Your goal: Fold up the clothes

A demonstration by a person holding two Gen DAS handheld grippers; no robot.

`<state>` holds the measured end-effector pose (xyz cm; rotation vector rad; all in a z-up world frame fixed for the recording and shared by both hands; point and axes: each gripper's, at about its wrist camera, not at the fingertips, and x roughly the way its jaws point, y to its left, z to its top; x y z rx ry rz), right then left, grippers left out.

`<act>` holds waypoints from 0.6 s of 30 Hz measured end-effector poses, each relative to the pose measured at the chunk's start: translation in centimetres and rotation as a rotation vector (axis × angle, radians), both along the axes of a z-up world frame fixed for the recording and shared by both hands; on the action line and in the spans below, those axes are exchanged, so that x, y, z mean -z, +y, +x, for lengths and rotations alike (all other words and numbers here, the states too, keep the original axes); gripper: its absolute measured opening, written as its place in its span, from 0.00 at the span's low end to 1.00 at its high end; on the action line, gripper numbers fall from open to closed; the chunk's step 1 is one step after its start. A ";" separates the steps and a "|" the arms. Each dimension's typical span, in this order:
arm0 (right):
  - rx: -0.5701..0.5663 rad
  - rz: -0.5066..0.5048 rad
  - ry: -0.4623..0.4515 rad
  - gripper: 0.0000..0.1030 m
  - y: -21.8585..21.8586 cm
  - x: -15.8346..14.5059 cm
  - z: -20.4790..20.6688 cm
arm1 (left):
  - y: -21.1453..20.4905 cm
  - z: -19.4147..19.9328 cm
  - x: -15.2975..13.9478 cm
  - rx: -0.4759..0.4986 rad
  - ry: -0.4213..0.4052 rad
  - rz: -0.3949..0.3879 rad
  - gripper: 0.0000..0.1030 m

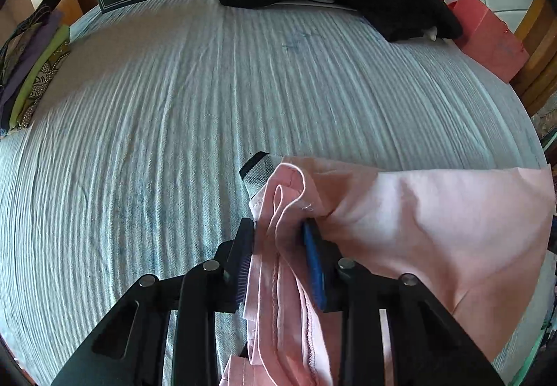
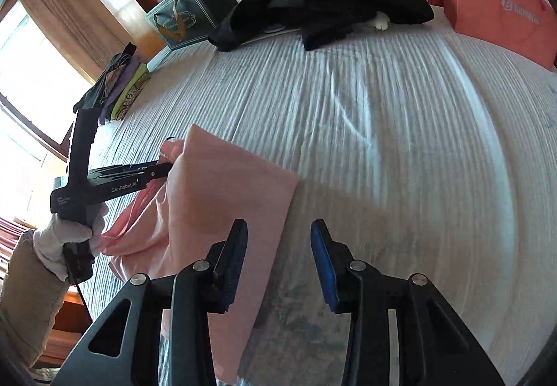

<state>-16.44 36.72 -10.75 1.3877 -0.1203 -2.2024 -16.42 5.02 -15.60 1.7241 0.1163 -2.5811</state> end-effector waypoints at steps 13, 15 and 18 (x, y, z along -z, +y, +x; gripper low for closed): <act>-0.322 0.064 0.011 0.56 -3.3 1.0 -4.4 | -2.0 0.3 -0.1 0.047 -0.013 0.007 0.27; -0.369 0.069 0.003 0.56 -4.2 1.6 -4.9 | -2.1 0.5 0.0 0.045 -0.010 0.011 0.27; -0.436 0.063 -0.053 0.42 -5.8 3.3 -5.2 | -2.1 0.6 0.2 0.039 -0.005 0.015 0.27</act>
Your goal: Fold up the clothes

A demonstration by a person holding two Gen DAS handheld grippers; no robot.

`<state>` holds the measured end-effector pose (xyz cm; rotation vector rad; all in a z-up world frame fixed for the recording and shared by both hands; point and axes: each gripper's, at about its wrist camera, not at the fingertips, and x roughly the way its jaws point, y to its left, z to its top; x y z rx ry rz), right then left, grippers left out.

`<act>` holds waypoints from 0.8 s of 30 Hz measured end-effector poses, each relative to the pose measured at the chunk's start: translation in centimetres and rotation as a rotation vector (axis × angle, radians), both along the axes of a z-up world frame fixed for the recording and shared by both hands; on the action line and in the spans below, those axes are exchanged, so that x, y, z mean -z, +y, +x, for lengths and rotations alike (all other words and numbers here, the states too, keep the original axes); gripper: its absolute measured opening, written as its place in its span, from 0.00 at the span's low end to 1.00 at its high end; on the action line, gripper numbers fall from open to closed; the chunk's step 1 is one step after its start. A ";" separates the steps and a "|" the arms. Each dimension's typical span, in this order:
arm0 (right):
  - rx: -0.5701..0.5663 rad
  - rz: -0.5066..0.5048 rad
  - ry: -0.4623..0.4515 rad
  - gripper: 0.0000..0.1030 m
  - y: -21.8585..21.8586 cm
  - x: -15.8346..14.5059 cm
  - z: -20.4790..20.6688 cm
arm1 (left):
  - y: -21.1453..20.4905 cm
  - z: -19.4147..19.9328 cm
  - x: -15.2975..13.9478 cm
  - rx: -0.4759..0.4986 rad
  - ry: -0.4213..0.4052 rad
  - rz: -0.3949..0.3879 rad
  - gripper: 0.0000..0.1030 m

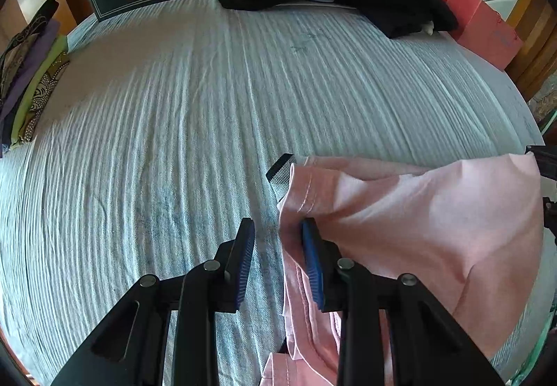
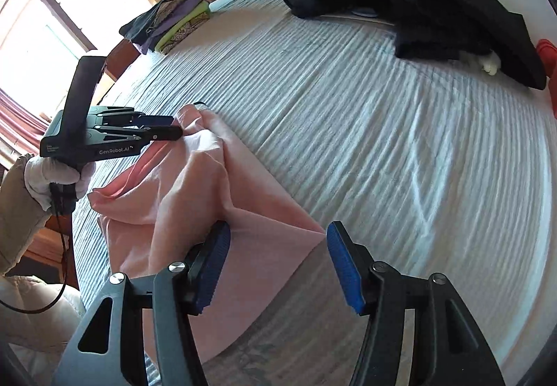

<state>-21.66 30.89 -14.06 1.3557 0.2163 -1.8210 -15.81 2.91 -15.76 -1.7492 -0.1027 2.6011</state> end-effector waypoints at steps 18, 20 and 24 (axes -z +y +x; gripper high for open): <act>0.518 -0.047 -0.003 0.43 8.7 -3.0 4.9 | -0.7 2.7 -3.0 0.032 0.060 0.038 0.53; 0.523 -0.075 -0.034 0.43 8.5 -3.0 6.7 | 0.1 3.5 -3.5 0.053 0.072 0.067 0.56; 0.528 -0.091 -0.097 0.43 7.7 -1.5 10.0 | 1.5 5.0 -2.8 0.073 0.043 0.063 0.58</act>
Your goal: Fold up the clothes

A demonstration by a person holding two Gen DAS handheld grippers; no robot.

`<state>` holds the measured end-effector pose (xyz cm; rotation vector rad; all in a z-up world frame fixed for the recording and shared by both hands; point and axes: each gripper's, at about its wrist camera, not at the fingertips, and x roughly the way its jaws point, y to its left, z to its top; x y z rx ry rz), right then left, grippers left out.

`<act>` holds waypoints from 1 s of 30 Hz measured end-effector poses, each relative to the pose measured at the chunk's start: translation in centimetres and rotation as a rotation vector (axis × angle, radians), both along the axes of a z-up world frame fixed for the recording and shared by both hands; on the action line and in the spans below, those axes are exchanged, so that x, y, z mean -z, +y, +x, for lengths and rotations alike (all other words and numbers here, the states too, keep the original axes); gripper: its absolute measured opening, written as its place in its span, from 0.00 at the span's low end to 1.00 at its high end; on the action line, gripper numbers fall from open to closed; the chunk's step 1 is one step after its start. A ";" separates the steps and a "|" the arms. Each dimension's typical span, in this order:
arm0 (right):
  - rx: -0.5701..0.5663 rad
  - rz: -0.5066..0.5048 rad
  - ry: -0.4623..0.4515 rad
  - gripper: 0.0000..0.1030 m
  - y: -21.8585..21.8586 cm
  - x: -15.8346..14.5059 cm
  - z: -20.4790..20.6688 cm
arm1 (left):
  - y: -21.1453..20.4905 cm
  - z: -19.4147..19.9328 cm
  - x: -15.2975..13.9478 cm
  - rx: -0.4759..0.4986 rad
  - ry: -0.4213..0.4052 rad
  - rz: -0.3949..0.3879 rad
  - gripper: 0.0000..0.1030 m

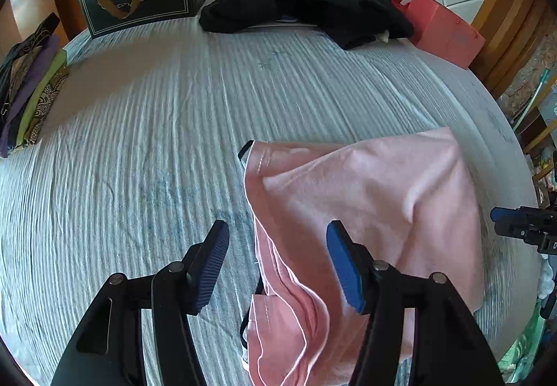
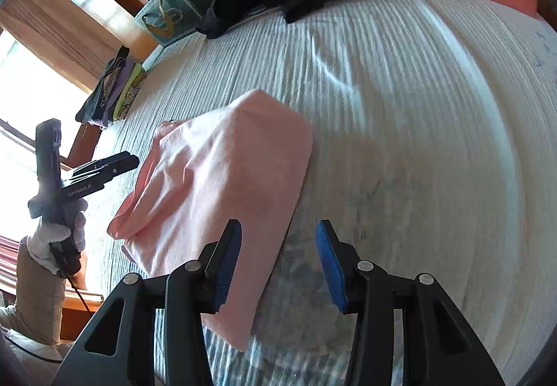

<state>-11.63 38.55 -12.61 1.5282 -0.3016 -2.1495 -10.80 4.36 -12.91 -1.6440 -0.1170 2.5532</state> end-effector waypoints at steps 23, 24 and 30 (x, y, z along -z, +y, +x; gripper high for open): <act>0.146 0.090 0.038 0.24 -2.2 -0.7 5.8 | -1.2 2.1 -1.0 0.078 0.065 -0.011 0.54; 0.155 0.082 0.059 0.24 -2.0 -1.3 5.3 | -1.4 1.7 -1.3 0.073 0.073 0.005 0.54; 0.158 0.072 0.138 0.27 -2.7 -4.1 0.8 | -0.9 -1.9 -1.1 0.067 0.064 0.047 0.54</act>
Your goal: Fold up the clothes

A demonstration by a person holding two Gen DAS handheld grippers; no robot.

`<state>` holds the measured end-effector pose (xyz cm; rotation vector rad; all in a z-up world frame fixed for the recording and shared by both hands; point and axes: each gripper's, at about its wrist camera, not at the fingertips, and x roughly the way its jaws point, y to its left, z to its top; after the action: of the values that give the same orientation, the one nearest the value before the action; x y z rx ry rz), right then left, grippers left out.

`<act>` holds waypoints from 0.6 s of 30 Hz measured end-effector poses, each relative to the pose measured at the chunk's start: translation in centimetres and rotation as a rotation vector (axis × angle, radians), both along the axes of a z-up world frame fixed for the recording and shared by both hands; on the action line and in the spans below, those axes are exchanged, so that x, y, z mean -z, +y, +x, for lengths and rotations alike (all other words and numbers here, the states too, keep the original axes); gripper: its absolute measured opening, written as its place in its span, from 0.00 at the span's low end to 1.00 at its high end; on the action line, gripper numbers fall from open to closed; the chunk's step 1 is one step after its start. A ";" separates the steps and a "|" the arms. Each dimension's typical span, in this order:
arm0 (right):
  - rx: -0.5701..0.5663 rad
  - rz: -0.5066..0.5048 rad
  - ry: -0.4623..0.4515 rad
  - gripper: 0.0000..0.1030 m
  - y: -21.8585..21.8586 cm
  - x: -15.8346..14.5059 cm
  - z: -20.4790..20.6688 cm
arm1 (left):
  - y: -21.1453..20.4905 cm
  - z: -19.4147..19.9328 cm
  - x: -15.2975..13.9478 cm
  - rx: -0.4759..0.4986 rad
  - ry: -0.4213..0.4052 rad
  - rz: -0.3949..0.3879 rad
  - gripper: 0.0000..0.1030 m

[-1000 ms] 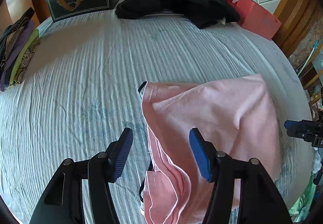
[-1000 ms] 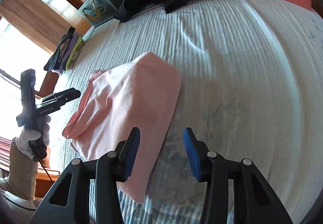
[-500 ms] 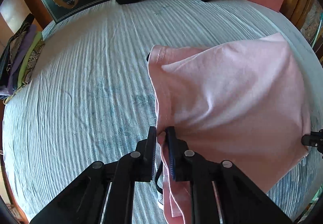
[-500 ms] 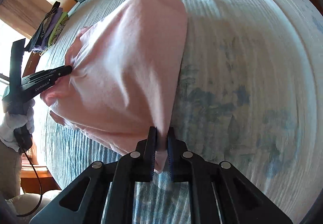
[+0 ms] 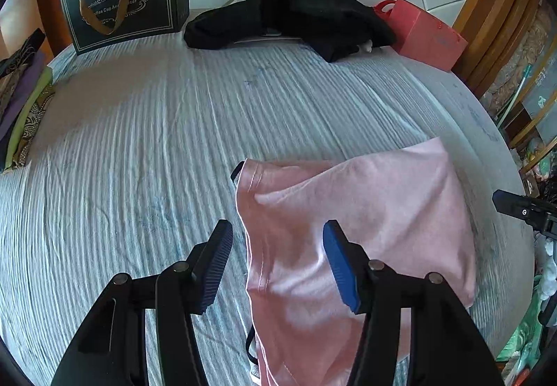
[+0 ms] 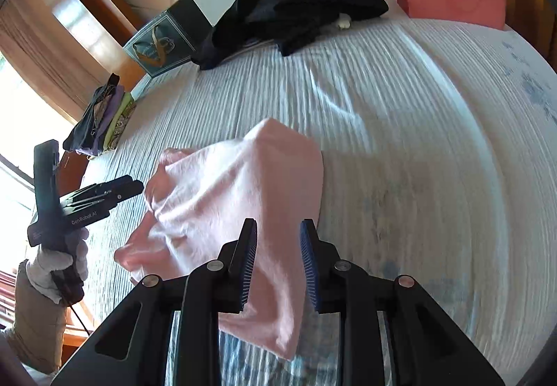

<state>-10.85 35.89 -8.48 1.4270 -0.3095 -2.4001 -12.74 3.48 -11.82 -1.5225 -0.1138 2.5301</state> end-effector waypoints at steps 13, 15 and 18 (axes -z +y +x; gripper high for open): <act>-0.096 0.085 -0.148 0.03 -4.5 5.9 -8.3 | 2.0 -4.7 5.2 0.004 -0.050 -0.114 0.54; -0.047 0.039 -0.177 0.00 -3.2 7.1 -8.7 | 1.5 -4.8 5.6 -0.010 -0.055 -0.113 0.56; 0.003 -0.047 -0.179 0.00 -1.7 7.3 -8.6 | 1.4 -4.8 5.6 -0.002 -0.058 -0.120 0.56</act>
<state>-19.41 34.22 -15.82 1.6237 -0.4091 -2.2558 -17.57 4.85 -17.37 -1.6402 0.0290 2.5368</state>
